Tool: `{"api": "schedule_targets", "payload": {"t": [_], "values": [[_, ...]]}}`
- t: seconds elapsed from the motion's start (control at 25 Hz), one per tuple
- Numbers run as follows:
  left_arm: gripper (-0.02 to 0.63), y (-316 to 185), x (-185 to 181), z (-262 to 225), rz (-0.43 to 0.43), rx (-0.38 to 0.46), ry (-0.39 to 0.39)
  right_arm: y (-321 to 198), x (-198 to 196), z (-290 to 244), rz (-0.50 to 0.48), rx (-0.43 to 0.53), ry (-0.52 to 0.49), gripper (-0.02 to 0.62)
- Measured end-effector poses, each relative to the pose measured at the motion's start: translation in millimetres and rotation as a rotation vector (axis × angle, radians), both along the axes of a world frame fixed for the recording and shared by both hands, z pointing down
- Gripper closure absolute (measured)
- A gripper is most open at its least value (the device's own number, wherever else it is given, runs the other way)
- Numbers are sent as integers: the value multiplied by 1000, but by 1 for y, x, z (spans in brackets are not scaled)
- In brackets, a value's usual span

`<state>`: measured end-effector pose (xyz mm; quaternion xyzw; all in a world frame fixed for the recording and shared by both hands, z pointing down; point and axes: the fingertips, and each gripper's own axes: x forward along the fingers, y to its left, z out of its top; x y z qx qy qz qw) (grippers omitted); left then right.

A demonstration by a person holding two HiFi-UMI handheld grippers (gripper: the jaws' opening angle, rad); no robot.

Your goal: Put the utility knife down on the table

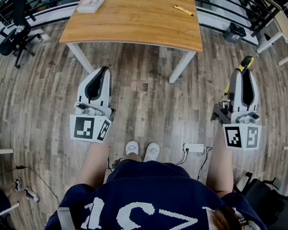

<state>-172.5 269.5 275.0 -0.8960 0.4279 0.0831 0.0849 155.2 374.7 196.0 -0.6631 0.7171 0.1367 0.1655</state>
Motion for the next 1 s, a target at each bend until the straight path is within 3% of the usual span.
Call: {"api": "schedule_targets", "payload": {"t": [0.68, 1.0], "values": [[580, 29, 4, -10, -33, 8, 27, 21, 2, -2, -63, 30, -12, 463], [580, -3, 6, -16, -55, 32, 54, -12, 7, 2, -60, 33, -8, 465]]}}
